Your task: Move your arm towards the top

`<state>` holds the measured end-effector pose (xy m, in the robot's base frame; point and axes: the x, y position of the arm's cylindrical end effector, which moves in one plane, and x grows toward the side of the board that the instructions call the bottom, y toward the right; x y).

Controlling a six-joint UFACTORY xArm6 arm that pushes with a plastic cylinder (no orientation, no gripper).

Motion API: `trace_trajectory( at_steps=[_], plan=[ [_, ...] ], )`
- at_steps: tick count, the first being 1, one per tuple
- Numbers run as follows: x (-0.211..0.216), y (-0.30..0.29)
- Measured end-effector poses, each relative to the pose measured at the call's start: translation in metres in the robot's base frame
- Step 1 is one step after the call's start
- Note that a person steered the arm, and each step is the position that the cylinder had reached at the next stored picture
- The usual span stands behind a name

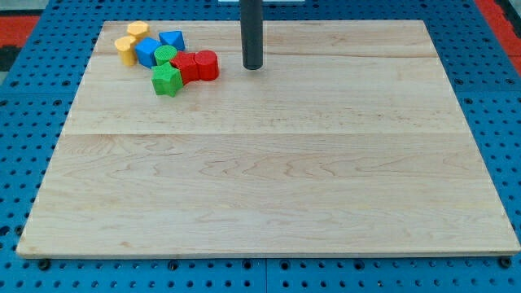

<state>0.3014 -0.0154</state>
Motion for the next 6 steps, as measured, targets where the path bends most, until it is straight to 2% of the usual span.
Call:
trace_trajectory(
  at_steps=[4,6],
  plan=[
    [-0.004,0.003],
    [-0.039,-0.018]
  ],
)
